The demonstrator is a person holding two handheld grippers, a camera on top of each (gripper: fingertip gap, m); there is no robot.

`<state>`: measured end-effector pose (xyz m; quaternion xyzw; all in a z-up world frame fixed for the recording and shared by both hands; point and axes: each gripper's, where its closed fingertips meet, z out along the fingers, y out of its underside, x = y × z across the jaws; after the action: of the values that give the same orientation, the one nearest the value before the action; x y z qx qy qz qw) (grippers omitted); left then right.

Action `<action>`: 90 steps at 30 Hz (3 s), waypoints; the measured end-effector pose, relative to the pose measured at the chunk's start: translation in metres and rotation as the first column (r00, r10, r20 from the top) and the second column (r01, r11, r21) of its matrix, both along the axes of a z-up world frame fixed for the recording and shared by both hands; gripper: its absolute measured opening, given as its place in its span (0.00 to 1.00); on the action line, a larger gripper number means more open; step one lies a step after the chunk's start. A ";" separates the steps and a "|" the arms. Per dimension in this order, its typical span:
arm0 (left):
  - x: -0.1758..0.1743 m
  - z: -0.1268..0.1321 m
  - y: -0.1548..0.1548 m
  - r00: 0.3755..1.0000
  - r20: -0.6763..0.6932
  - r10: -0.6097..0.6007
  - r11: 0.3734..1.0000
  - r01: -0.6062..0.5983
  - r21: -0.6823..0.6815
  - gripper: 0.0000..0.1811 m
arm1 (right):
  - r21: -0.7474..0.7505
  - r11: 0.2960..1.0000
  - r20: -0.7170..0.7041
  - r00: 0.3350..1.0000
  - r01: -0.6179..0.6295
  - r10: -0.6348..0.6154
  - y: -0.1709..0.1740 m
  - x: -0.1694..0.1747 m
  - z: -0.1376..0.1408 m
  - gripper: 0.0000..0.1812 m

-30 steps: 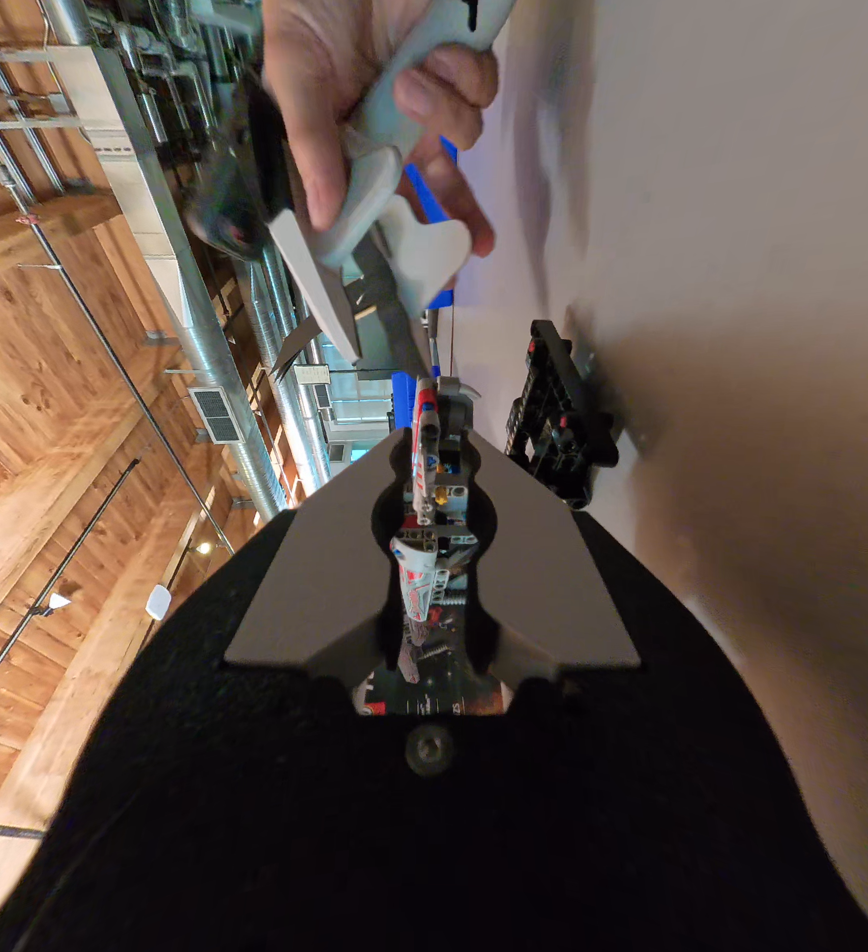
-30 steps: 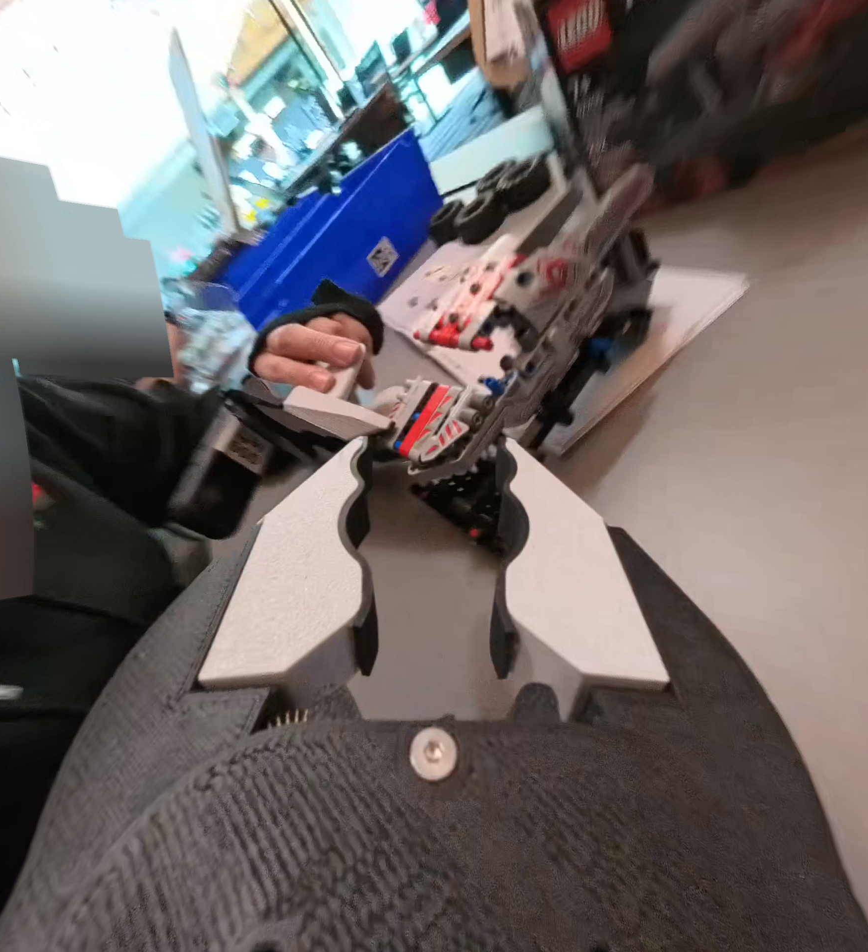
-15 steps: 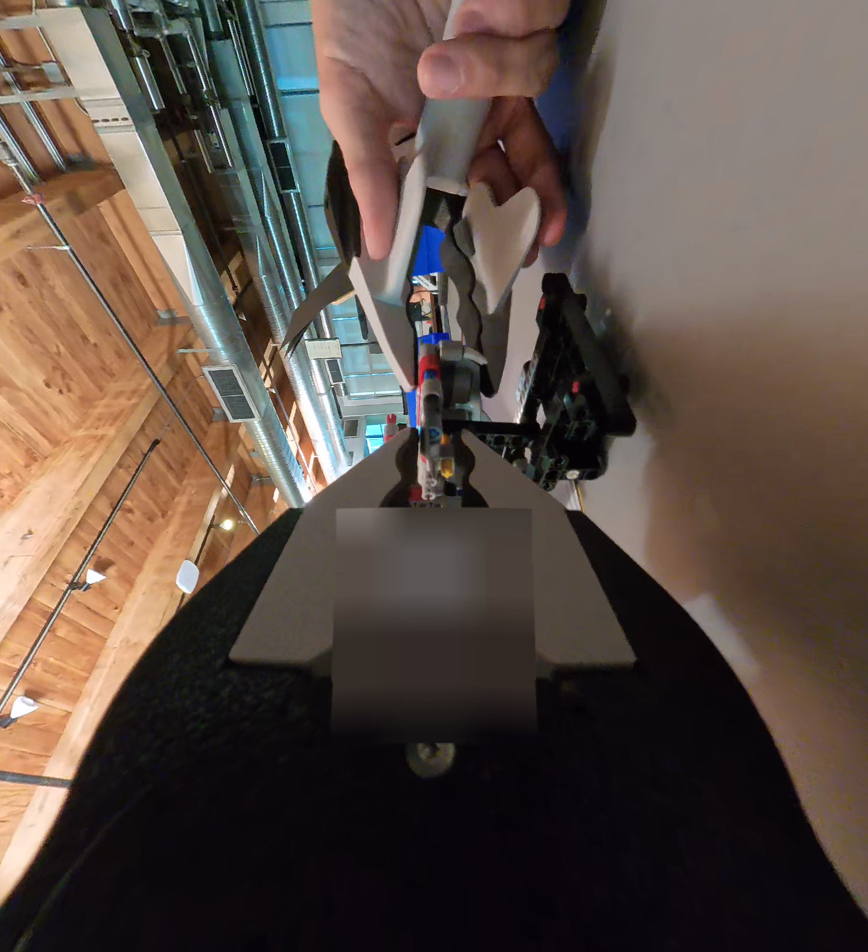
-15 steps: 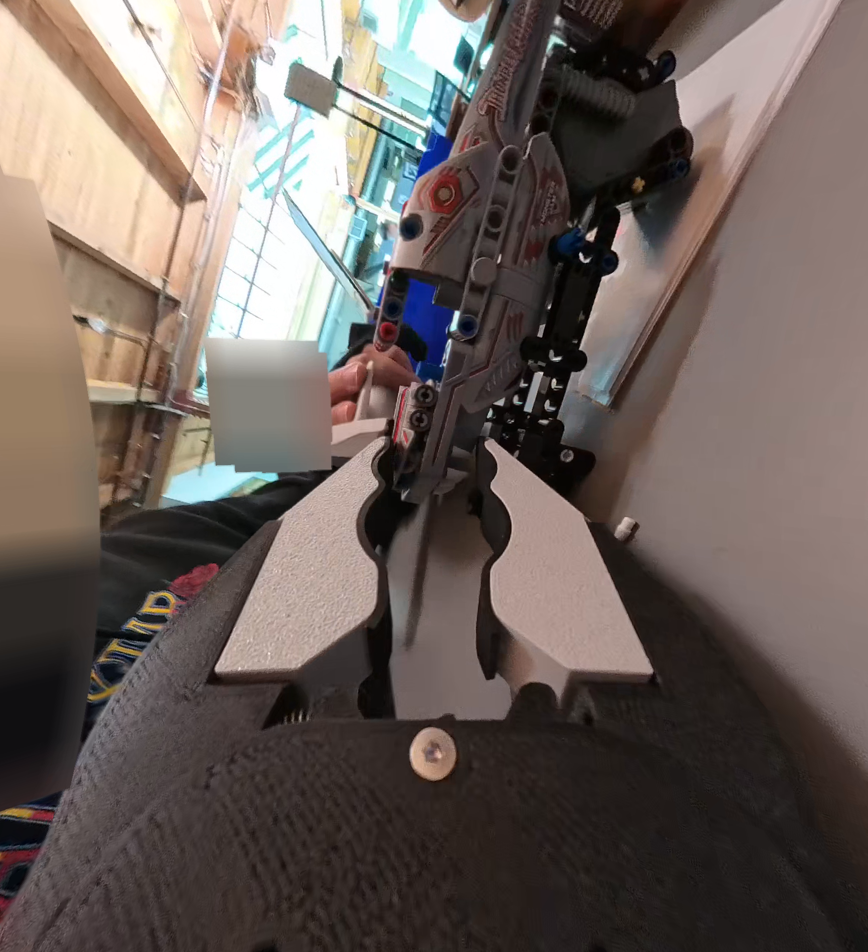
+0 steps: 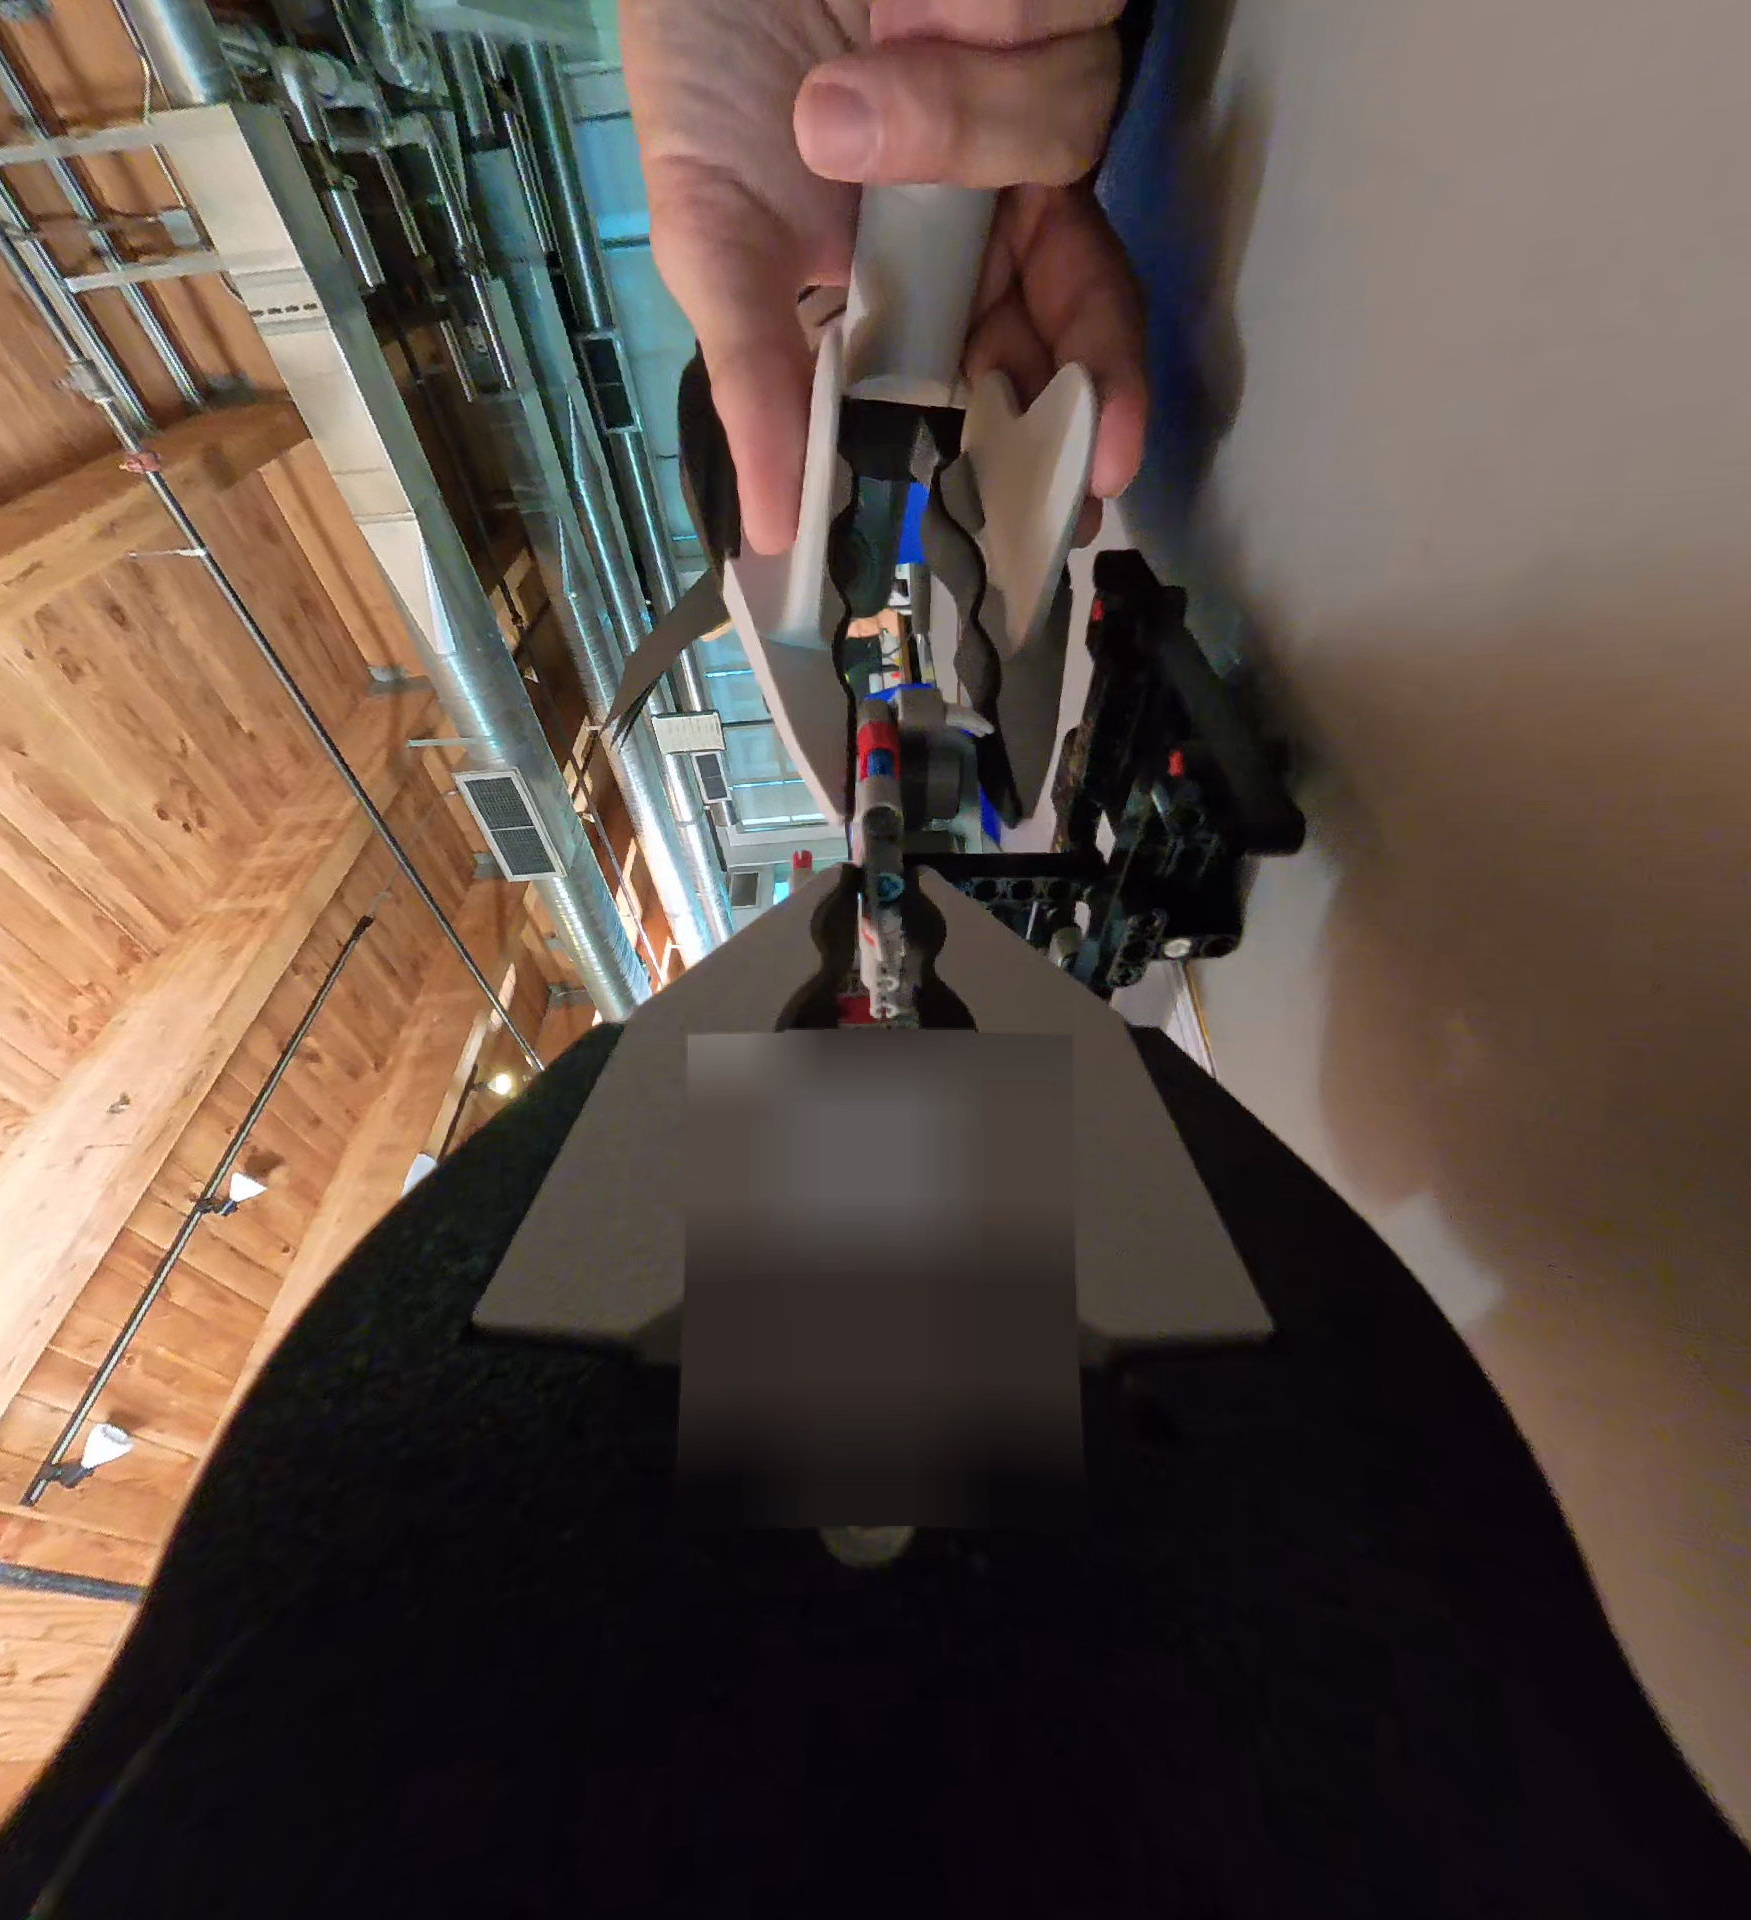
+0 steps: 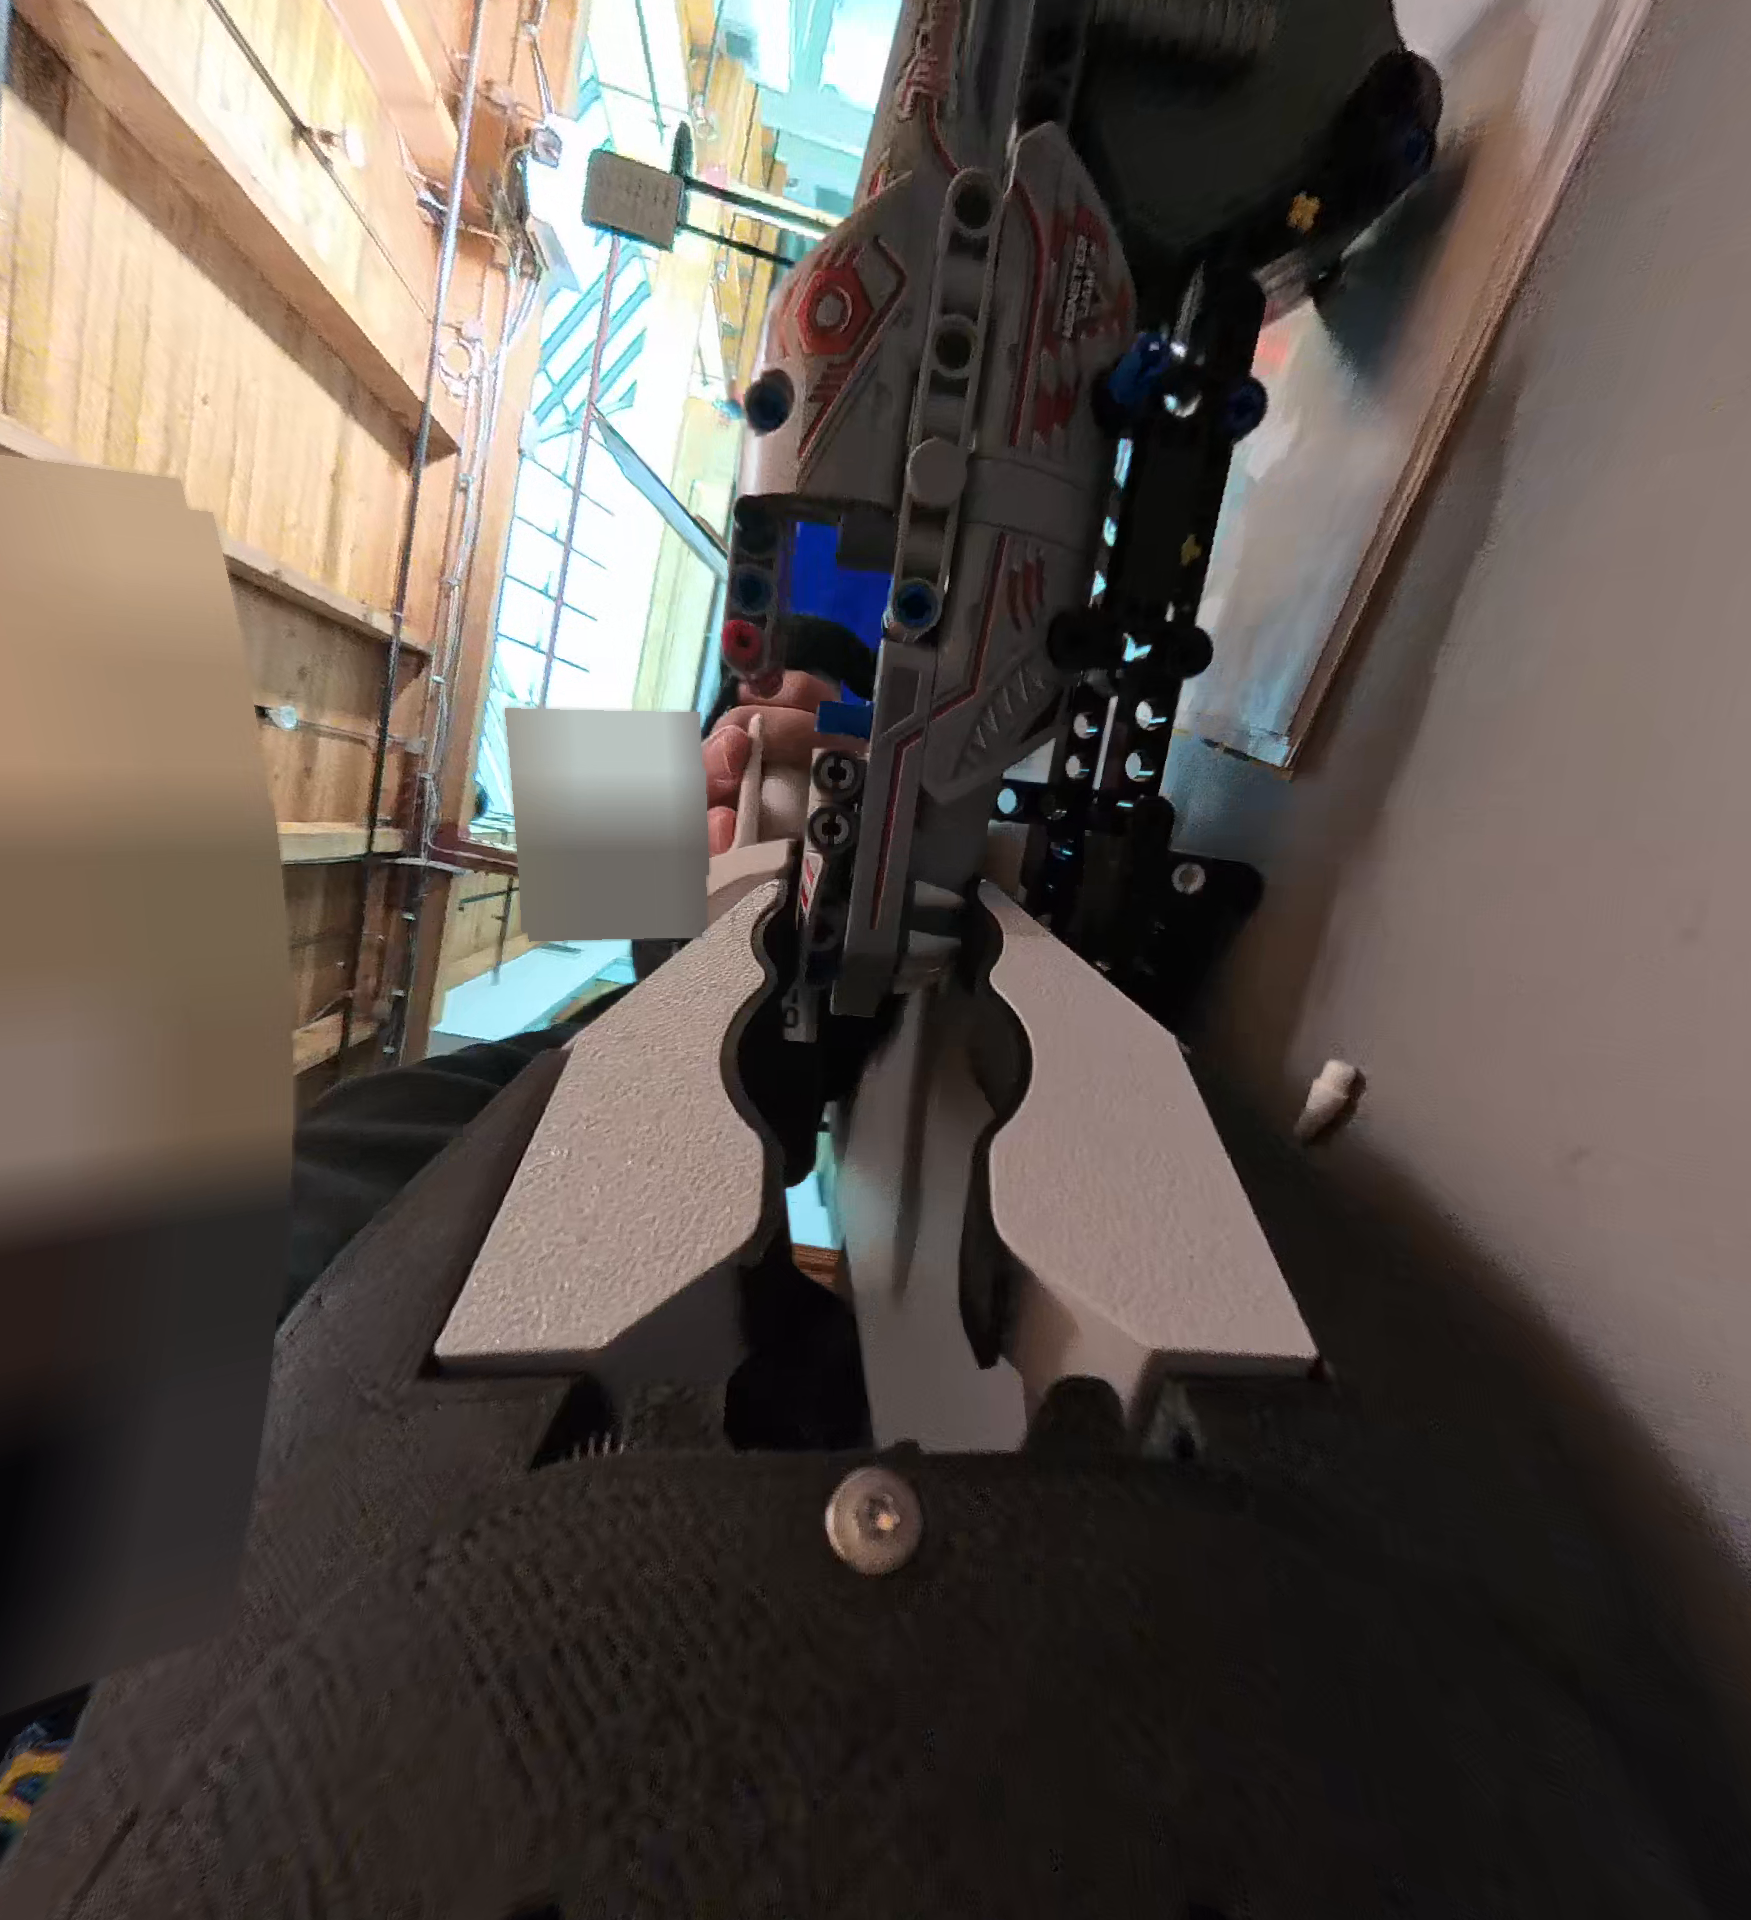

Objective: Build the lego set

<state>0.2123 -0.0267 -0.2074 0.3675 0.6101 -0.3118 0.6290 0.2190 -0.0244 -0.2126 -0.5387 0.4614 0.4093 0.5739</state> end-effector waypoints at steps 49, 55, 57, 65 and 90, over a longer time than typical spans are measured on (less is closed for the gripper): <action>-0.015 0.015 -0.002 -0.674 -0.213 -0.708 0.705 -0.694 -0.149 0.00 | 0.035 0.999 -0.003 1.000 -0.015 0.015 0.001 -0.002 -0.001 0.16; -0.018 0.008 0.008 -0.681 -0.201 -0.704 0.707 -0.699 -0.105 0.07 | 0.044 0.999 -0.014 1.000 -0.001 0.002 0.000 0.000 -0.001 0.16; -0.014 0.003 0.013 -0.664 -0.213 -0.717 0.688 -0.723 -0.063 0.14 | 0.049 0.999 -0.021 1.000 -0.005 0.006 0.000 0.001 0.000 0.16; 0.000 0.000 0.004 -0.660 -0.237 -0.712 0.687 -0.725 -0.046 0.03 | 0.027 0.999 0.001 1.000 -0.024 0.024 0.003 -0.003 -0.002 0.16; 0.001 -0.002 0.006 -0.672 -0.221 -0.707 0.698 -0.713 -0.064 0.03 | -0.041 0.999 0.066 0.998 -0.012 0.015 0.009 -0.003 -0.004 0.16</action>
<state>0.2136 -0.0203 -0.2094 -0.4956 0.5289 -0.6001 -0.3385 0.2156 -0.0154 -0.2170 -0.5666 0.4467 0.3857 0.5751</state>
